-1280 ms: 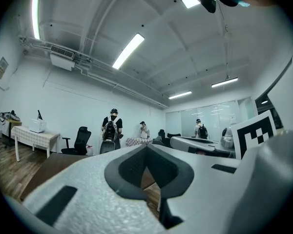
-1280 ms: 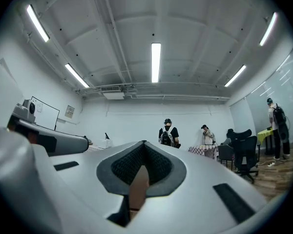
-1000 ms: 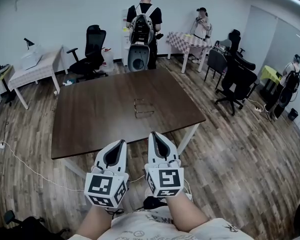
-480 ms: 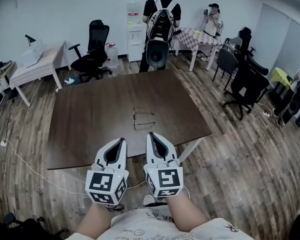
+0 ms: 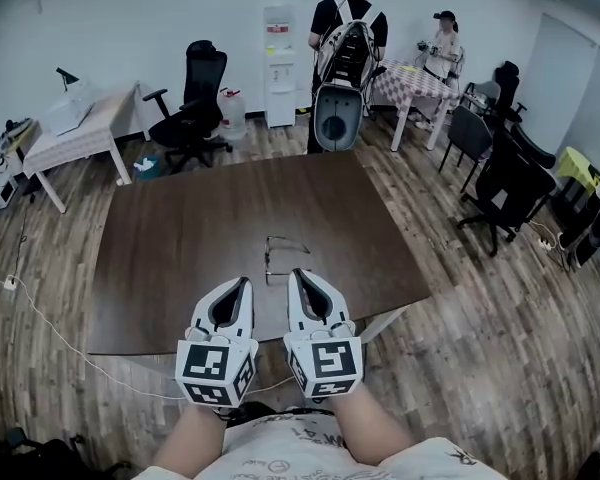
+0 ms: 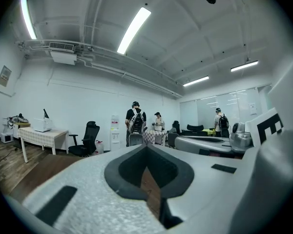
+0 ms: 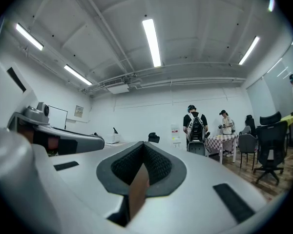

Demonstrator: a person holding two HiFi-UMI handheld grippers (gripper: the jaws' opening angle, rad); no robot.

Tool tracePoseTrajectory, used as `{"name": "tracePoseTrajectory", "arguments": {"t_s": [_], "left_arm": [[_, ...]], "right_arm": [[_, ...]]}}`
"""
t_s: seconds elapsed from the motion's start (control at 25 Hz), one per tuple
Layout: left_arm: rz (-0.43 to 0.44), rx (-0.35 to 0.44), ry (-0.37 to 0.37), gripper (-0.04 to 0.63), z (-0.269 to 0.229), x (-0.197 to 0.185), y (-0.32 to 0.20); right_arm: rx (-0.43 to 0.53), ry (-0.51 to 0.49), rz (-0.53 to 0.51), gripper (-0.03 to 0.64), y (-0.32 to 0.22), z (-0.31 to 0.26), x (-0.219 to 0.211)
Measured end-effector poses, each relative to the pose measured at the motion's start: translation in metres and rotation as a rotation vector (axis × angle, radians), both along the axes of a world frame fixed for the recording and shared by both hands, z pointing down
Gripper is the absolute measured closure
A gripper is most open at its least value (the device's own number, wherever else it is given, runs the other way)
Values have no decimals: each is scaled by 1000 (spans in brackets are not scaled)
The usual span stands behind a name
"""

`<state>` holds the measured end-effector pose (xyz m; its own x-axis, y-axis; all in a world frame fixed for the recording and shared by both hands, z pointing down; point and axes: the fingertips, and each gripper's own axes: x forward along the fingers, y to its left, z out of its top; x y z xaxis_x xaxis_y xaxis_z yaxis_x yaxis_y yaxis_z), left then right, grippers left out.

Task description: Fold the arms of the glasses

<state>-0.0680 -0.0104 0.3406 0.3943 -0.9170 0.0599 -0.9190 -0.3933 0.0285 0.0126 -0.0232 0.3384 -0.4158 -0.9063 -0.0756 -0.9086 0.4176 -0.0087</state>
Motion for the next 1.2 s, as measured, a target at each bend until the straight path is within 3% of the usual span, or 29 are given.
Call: {"name": "tracePoseTrajectory", "arguments": {"t_s": [0.64, 0.96, 1.2], "left_arm": [[33, -191, -53, 600, 70, 19, -105], [19, -316, -71, 600, 134, 6, -174], [18, -443, -71, 600, 191, 2, -214]], "right_arm": [[-86, 59, 12, 602, -94, 36, 17], [-106, 103, -55, 601, -160, 71, 5], [-178, 123, -78, 601, -206, 103, 8]]}}
